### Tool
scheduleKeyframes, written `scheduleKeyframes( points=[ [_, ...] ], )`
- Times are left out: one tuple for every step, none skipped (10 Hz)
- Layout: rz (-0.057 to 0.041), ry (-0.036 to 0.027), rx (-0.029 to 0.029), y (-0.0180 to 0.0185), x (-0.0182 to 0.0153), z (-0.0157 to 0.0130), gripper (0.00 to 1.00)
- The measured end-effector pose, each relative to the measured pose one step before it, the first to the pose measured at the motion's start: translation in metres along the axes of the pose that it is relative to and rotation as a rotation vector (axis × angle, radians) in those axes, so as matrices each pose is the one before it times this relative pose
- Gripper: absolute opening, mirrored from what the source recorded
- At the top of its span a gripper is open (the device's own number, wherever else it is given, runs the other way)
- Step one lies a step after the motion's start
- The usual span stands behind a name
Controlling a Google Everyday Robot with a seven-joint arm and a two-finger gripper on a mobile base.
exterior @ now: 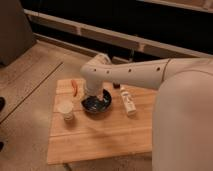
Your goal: Pick up the ceramic bowl
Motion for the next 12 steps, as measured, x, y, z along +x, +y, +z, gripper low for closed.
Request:
scheduleKeyframes(
  points=[
    [-0.01601, 0.01772, -0.00139, 0.00170, -0.00225, 0.00858, 0.65],
    [-0.02044, 0.01785, -0.00252, 0.00404, -0.00247, 0.00889, 0.65],
    [-0.02564, 0.01443, -0.00179, 0.00548, -0.00529, 0.00852, 0.65],
    [-0.01812, 0.00910, -0.00105, 0.00352, -0.00583, 0.00639, 0.65],
    [-0.01446, 0.00440, -0.00116, 0.00379, -0.00617, 0.00464, 0.65],
    [-0.00265, 0.00612, 0.00848, 0.00063, -0.00367, 0.00145, 0.65],
    [0.00033, 0.00276, 0.00350, -0.00034, -0.00068, 0.00024, 0.65],
    [0.00126, -0.00091, 0.00059, -0.00095, -0.00019, -0.00031, 0.65],
    [0.00230, -0.00034, 0.00025, -0.00148, 0.00012, -0.00013, 0.65],
    [0.00021, 0.00009, -0.00057, 0.00028, -0.00013, 0.00013, 0.65],
    [-0.00052, 0.00175, -0.00167, 0.00105, -0.00021, 0.00112, 0.65],
    [-0.00141, 0.00955, -0.00706, 0.00048, -0.00048, 0.00597, 0.65]
  ],
)
